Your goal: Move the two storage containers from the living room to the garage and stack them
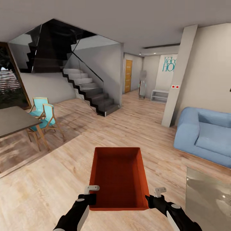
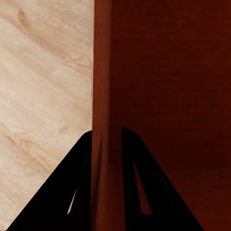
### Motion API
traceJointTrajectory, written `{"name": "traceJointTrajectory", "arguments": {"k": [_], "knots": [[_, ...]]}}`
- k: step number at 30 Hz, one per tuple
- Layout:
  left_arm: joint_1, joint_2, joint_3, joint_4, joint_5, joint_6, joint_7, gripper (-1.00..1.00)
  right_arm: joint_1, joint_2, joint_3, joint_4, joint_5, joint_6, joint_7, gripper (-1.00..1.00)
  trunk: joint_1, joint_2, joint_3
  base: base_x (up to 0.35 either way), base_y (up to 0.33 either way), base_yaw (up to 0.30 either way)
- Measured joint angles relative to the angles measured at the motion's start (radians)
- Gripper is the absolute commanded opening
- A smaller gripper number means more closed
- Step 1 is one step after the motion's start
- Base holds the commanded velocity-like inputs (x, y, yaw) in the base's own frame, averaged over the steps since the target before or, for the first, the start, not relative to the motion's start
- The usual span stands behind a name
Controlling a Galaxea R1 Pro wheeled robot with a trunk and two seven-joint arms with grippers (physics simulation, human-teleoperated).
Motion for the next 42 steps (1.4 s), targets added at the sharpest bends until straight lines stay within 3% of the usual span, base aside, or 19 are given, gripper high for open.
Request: {"name": "traceJointTrajectory", "arguments": {"k": [6, 16, 30, 42], "knots": [[0.0, 0.0, 0.0, 0.0, 0.0, 0.001, 0.0, -1.0, 0.0, 0.0, 0.0, 0.0, 0.0, 0.0, 0.0, -1.0, 0.0, 0.0, 0.0, 0.33, 0.079, -0.261], [0.0, 0.0, 0.0, -0.001, -0.001, 0.002, 0.0, -1.0, 0.0, 0.0, -0.001, 0.001, 0.001, 0.0, 0.001, -1.0, 0.0, 0.0, 0.0, 0.33, 0.099, -0.058], [0.0, 0.0, -0.001, -0.001, -0.001, 0.001, 0.0, -1.0, 0.0, 0.0, -0.002, 0.001, 0.003, -0.002, 0.002, -1.0, 0.0, 0.0, 0.0, 0.33, 0.096, -0.263], [0.0, 0.0, -0.001, -0.003, -0.002, 0.001, -0.001, -1.0, 0.0, 0.0, -0.005, 0.002, 0.007, -0.006, 0.003, -1.0, 0.0, 0.0, 0.0, 0.33, 0.094, -0.021]]}}
